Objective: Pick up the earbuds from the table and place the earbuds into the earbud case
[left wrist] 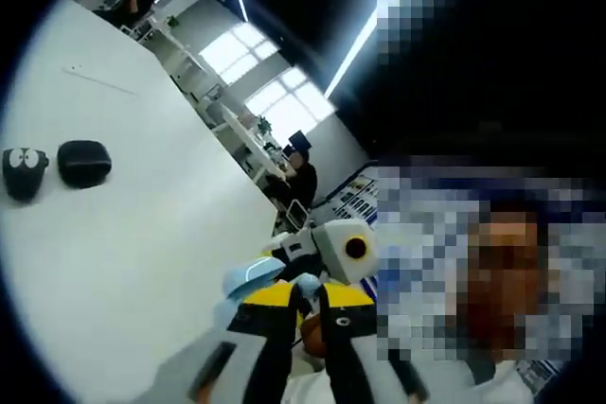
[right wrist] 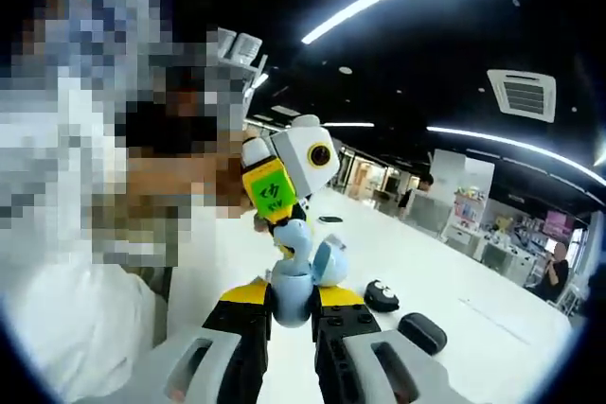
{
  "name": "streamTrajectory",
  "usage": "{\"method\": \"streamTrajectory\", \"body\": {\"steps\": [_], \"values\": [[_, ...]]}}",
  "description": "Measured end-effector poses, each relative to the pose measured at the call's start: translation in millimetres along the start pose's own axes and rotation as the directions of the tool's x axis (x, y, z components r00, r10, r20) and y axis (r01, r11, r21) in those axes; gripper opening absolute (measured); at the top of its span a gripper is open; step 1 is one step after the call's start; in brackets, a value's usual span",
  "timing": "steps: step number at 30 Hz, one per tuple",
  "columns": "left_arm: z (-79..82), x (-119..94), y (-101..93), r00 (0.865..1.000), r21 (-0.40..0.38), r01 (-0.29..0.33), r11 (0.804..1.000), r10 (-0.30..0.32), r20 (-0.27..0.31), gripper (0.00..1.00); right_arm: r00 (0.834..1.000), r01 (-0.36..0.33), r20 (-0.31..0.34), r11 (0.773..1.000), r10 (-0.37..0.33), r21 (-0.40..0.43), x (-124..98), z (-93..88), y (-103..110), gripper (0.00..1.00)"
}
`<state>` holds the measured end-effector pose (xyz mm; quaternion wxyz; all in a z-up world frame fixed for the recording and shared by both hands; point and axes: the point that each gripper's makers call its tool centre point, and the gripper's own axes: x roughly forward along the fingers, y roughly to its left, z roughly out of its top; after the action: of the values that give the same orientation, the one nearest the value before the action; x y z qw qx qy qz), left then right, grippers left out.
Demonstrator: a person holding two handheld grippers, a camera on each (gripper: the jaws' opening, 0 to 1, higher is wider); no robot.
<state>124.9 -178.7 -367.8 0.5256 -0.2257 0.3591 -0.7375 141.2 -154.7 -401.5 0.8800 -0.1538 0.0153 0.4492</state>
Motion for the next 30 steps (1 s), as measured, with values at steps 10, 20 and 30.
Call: {"method": "streamTrajectory", "body": {"steps": [10, 20, 30], "values": [[-0.9, 9, -5.8, 1.000, 0.005, 0.030, 1.000, -0.030, 0.009, 0.12, 1.000, -0.006, -0.006, 1.000, 0.006, 0.002, 1, -0.8, 3, 0.15], [-4.7, 4, -4.3, 1.000, 0.003, 0.012, 1.000, -0.012, -0.011, 0.12, 1.000, -0.012, 0.012, 1.000, 0.012, 0.024, -2, 1.5, 1, 0.15], [-5.9, -1, -2.1, 1.000, 0.009, -0.010, 1.000, 0.010, -0.023, 0.12, 1.000, -0.009, 0.012, 1.000, 0.009, 0.024, -3, 2.3, 0, 0.15]]}}
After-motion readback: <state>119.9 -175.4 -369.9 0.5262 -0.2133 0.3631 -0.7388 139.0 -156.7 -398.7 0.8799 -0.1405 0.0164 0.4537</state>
